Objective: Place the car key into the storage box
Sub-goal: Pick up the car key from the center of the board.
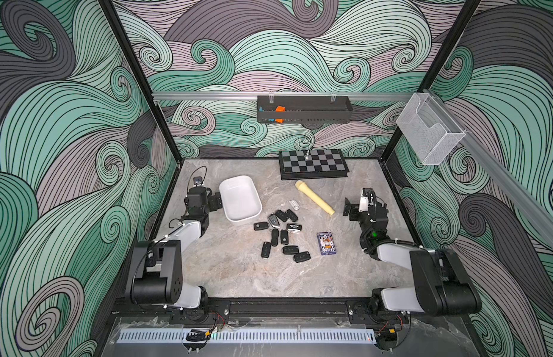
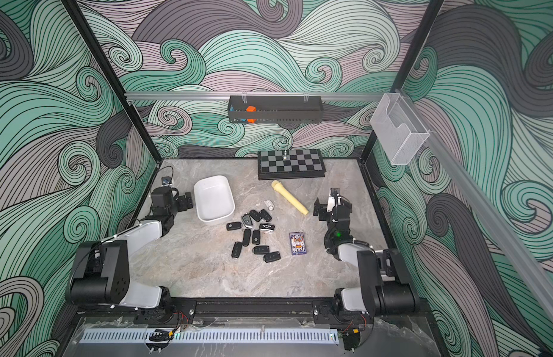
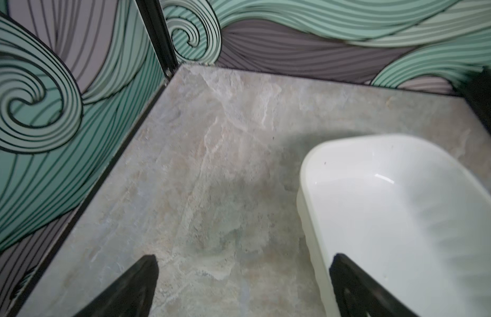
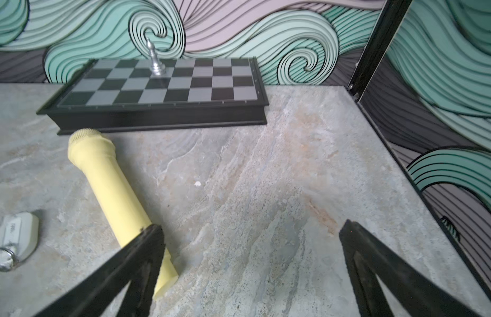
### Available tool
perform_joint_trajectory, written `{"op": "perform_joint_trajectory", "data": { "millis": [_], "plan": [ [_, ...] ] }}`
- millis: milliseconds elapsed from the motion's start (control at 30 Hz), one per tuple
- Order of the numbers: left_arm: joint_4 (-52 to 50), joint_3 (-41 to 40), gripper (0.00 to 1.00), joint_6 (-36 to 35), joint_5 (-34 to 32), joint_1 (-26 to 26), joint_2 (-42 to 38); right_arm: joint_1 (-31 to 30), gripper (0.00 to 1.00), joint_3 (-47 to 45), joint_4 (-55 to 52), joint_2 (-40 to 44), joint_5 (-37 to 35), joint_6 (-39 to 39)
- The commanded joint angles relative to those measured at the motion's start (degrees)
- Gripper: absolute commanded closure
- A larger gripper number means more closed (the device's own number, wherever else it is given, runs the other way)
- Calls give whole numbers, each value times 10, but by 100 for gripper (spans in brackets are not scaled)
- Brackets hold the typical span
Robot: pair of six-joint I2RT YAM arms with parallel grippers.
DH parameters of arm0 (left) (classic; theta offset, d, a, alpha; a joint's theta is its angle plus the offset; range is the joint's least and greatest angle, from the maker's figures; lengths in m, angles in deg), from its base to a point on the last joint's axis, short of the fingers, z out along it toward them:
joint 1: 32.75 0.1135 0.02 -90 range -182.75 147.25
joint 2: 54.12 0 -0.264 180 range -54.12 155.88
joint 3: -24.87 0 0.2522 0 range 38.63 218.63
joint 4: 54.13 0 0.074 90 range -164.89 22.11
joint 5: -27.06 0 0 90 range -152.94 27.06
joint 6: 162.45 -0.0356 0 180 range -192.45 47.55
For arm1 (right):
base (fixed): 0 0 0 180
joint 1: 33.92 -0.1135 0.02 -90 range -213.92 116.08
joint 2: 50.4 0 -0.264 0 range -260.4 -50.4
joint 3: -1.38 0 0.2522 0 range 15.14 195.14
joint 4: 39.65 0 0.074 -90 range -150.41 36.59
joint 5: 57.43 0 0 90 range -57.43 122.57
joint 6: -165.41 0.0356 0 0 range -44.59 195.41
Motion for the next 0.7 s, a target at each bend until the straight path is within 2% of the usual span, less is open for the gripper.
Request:
{"op": "perform_joint_trajectory", "data": {
  "millis": [0,100,167,300,400,533,667],
  "plan": [
    [-175,68,1,58,-21,3,-33,2,1,45,-133,68,-40,51],
    [-290,132,1,115,-18,3,-40,3,1,115,-324,126,-59,164],
    [-353,169,1,133,6,3,-41,6,1,148,-411,155,-31,204],
    [-422,214,1,134,102,2,-49,12,1,195,-511,201,104,215],
    [-474,240,1,172,131,-4,-61,13,1,235,-610,209,171,228],
    [-516,251,1,238,169,-21,-75,11,1,269,-726,208,226,237],
    [-539,249,5,294,183,-78,-75,6,1,306,-844,182,247,238]
  ]
}}
